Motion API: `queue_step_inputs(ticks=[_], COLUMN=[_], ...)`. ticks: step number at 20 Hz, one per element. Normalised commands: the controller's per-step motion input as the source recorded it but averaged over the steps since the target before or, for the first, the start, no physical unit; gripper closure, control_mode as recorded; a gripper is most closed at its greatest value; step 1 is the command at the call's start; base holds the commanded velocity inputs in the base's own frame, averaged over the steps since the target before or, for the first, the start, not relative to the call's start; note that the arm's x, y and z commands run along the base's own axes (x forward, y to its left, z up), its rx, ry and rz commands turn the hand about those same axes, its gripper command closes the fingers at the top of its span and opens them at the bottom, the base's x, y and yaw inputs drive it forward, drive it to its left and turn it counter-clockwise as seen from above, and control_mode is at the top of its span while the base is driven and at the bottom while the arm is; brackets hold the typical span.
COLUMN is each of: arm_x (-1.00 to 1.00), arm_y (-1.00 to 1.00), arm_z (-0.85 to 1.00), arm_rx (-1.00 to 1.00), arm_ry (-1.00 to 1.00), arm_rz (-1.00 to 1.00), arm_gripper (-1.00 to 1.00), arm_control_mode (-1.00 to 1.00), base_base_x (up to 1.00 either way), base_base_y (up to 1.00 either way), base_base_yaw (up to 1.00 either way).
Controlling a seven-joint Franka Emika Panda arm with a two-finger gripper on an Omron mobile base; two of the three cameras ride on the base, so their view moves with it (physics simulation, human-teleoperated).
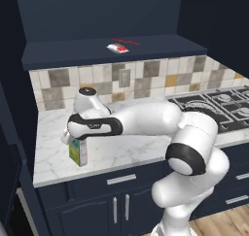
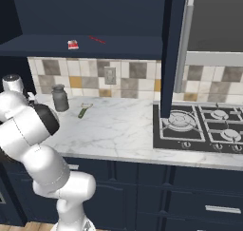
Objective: Pick the cereal and bar from the counter and place them in the cabinets closest to them.
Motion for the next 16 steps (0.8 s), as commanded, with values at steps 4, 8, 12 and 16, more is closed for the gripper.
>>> queue_step_inputs(ticks=[4, 8, 12, 16], arm_x=[-0.45, -0.43, -0.45, -0.51], arm_y=[0.00, -0.05, -0.18, -0.21], arm_z=[0.69, 0.78, 0.73, 0.63], arm_rx=[0.00, 0.00, -0.03, -0.11], arm_ry=[0.04, 0.05, 0.09, 0.08], arm_rz=[0.00, 0.00, 0.00, 0.00], arm_gripper=[1.00, 1.00, 1.00, 1.00], arm_control_mode=[-1.00, -1.00, -1.00, -1.00], base_base_x=[0.00, 0.00, 0.00, 0.00], base_base_y=[0.00, 0.00, 0.00, 0.00], base_base_yaw=[0.00, 0.00, 0.00, 0.00])
